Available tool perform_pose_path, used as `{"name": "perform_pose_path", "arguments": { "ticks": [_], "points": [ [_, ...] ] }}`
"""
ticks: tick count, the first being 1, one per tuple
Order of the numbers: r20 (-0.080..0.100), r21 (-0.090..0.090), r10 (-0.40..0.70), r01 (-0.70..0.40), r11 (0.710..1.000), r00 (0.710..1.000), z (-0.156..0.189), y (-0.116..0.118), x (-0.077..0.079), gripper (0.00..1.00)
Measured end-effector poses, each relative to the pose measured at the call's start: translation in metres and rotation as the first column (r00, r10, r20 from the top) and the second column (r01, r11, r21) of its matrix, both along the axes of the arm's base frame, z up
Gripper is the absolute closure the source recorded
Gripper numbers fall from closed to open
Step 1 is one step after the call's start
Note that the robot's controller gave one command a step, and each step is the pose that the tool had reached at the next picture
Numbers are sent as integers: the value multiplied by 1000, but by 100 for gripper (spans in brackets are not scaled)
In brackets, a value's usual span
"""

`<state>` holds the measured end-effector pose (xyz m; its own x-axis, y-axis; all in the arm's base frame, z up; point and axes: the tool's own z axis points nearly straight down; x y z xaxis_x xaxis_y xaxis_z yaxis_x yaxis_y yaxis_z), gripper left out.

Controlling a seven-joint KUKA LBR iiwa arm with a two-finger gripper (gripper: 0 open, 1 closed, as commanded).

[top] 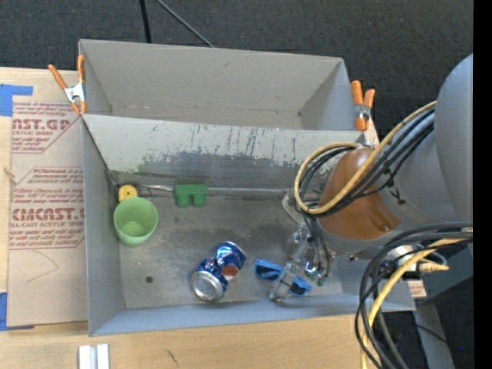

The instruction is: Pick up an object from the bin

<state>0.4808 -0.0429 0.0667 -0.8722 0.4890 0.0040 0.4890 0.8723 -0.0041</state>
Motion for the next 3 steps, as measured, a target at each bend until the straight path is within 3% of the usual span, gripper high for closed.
{"name": "perform_pose_path", "arguments": {
  "ticks": [1,2,3],
  "points": [
    [0,0,0,0,1000,1000,0,0,0,100],
    [9,2,1,-1,1000,1000,52,1,1,100],
    [7,2,2,-2,1000,1000,67,1,1,100]
  ]
}}
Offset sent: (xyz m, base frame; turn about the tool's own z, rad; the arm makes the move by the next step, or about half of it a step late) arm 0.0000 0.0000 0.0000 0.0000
